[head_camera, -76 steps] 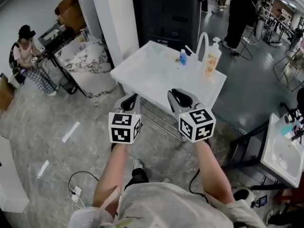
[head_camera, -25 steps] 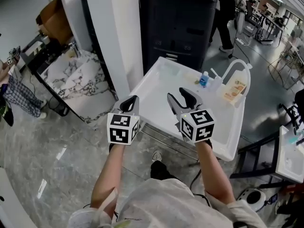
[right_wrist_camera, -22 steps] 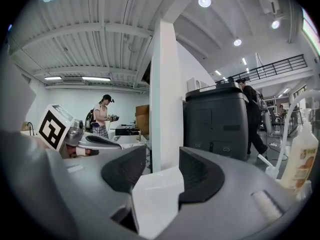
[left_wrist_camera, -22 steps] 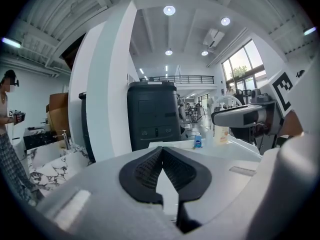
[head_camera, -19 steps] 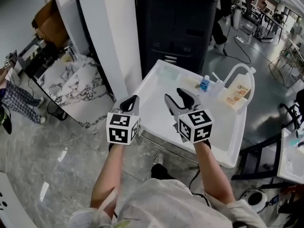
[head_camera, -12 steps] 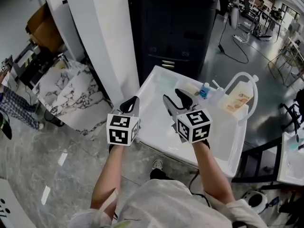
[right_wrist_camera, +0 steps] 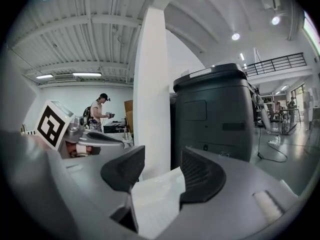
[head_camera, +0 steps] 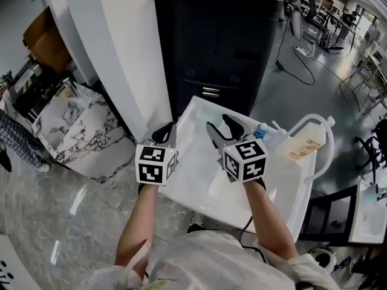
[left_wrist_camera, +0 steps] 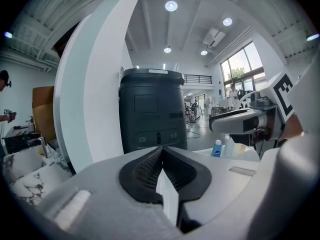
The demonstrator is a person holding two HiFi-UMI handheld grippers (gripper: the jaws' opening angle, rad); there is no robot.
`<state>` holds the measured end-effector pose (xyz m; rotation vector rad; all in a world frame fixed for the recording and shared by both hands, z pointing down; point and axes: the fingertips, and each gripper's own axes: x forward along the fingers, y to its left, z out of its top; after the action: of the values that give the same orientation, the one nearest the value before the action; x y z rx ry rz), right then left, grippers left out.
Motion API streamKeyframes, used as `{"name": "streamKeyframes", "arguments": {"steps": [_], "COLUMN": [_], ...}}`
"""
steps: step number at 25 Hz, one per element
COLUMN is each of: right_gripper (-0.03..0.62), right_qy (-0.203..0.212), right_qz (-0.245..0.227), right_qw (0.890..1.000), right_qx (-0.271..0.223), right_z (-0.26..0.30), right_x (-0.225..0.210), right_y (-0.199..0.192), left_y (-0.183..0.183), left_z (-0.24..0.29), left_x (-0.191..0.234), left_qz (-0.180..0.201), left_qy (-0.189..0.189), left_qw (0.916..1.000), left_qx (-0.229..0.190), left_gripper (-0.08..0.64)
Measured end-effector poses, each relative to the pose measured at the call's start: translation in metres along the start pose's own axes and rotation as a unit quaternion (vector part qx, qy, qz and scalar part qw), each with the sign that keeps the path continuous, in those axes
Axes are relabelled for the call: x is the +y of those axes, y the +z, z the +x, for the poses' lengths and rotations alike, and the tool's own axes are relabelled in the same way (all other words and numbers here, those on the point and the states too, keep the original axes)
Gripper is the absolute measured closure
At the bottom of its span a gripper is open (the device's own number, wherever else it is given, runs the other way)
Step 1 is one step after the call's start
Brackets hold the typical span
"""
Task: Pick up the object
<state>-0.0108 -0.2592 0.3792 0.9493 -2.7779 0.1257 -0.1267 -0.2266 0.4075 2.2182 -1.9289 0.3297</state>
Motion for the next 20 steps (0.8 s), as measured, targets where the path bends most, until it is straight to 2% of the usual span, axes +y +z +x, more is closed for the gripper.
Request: {"name": "streamKeyframes", "arguments": {"steps": [7,20], "right_gripper": [0.387,0.383], "right_qy": [-0.002,-0.012], "right_qz": [0.001,0.007], "right_qw": [1.0,1.0], "right_qx": [0.005,0.018], "right_z": [0.025,0.045], "right_x": [-0.026,-0.045], "right_y": [-0.002,-0.011], "left_y": [0.006,0.016], "left_z": [0.038,0.067], "left_x": [0.007,0.015], "left_qz": [0.006,0.018], "left_qy": [-0.005,-0.02], "left_qw": [1.0,0.9996], "left_qx": [0.005,0.01], "left_gripper": [0.563,0.563]}}
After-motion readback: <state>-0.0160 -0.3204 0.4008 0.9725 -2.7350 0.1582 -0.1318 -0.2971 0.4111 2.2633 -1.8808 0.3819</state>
